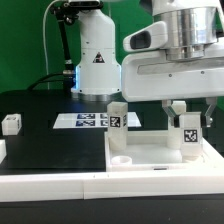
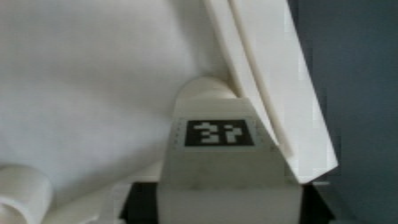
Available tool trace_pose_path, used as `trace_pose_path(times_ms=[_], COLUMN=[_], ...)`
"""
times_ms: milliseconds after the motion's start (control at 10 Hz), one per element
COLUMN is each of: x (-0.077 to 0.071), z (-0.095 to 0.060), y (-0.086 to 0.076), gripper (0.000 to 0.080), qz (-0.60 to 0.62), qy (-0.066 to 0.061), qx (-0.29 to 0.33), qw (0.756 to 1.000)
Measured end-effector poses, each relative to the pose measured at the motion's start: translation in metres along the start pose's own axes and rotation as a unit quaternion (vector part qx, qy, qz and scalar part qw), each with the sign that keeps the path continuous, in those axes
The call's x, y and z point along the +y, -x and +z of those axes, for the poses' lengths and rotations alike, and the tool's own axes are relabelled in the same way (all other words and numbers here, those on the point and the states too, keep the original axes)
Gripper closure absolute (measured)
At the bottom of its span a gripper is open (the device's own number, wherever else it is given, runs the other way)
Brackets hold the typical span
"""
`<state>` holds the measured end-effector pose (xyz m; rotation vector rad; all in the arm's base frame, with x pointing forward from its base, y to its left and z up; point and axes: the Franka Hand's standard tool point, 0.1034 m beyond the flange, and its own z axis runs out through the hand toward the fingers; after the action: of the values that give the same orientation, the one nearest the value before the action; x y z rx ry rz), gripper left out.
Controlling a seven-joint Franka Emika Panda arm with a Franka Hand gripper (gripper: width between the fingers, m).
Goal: Assemble square table
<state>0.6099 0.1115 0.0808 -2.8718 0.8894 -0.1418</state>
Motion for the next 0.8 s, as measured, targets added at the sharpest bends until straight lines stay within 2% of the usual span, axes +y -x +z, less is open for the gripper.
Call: trace_pose_path(times_ms=[300,500,700,800], x=[-0.0027,-0.0058,-0.0112,-0.0111], z=[0.0014,0.0025,0.0038,0.0032], y=[0.0026,0.0047,0.0074,0.0071], gripper=[0.0508,0.0508,0.0508,0.0508], qz=[0.161,0.269,0.381,0.396], qy=[0.001,0.001,-0.003,-0.002], qx=[0.0,0.001,0.005,0.004], qw=[0.987,0.963,0.924,0.918])
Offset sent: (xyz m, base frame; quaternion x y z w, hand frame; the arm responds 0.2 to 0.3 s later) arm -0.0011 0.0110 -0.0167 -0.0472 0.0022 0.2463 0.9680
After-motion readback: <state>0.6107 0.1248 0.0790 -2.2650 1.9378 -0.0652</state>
